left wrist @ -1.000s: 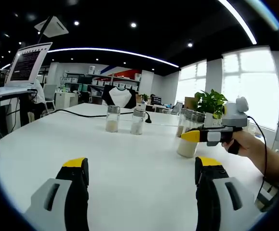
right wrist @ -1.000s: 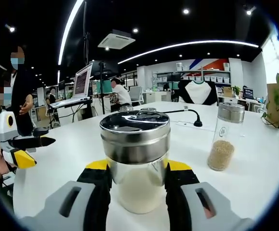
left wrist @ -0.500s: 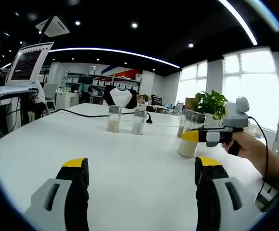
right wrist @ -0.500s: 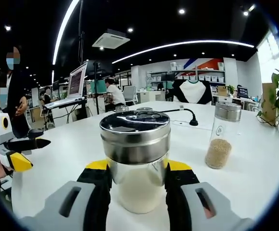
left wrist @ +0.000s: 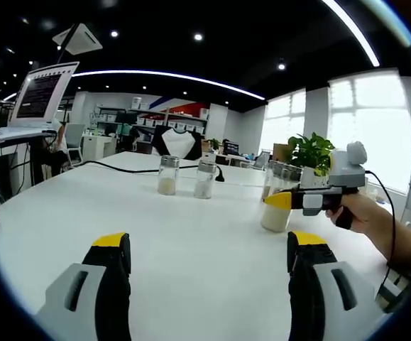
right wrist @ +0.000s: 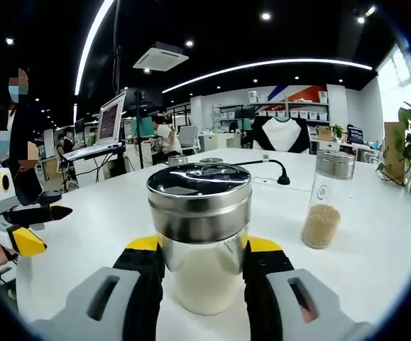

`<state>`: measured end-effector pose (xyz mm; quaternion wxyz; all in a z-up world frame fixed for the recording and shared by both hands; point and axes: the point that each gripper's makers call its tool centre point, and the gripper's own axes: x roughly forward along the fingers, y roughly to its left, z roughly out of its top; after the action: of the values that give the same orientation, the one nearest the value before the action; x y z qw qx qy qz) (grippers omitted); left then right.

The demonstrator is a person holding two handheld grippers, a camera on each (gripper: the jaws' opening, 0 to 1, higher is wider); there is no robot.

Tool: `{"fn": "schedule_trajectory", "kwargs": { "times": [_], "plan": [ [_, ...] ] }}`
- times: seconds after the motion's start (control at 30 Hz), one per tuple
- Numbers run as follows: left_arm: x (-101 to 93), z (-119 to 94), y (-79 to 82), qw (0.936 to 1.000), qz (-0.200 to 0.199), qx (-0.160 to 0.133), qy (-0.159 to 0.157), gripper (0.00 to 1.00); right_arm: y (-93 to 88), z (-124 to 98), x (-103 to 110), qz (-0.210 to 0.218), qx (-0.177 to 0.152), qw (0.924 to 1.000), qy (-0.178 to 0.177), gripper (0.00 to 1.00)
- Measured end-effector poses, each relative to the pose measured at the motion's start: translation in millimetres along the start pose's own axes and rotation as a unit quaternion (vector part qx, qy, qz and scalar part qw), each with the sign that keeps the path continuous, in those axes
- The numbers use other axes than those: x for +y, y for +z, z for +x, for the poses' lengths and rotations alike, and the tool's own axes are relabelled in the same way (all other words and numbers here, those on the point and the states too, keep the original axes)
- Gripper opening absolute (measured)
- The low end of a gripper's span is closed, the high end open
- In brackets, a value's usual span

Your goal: Rotate the seasoning bottle until the label or dispensing opening points toward the visible target arrow and the bottle remains upright within the marked orientation range

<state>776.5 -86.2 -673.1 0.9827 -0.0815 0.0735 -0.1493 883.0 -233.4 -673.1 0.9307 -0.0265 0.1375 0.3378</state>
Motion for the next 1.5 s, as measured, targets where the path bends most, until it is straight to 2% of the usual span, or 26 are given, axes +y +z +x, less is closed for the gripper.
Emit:
{"fn": "schedule_trajectory", "kwargs": {
  "times": [0.27, 0.43, 0.63, 1.1, 1.5],
  "plan": [
    [-0.6, 0.1, -0.4, 1.0, 0.001, 0.001, 0.0, 0.96, 0.0, 0.1, 0.2, 0.004, 0.004, 1.0, 0.004, 0.43],
    [0.3, -0.1, -0.4, 1.0, 0.0, 0.002, 0.0, 0.96, 3.8, -1.7, -2.6, -0.003, -0.005, 1.0, 0.002, 0.55],
    [0.6, 0.4, -1.7, 1.0, -0.001, 0.003, 0.0, 0.96, 6.7, -5.6, -6.1, -0.007, -0.005, 0.9999, 0.011, 0.57],
    [0.5, 1.3, -3.5, 1.0, -0.001, 0.006, 0.0, 0.96, 4.7, -11.2, -2.3, -0.009, 0.001, 0.997, 0.077, 0.63],
    [1.2, 1.1, -3.5, 1.0, -0.002, 0.006, 0.001, 0.96, 8.5, -12.0, 0.6, -0.022, -0.008, 0.9879, 0.153, 0.64]
  ]
}}
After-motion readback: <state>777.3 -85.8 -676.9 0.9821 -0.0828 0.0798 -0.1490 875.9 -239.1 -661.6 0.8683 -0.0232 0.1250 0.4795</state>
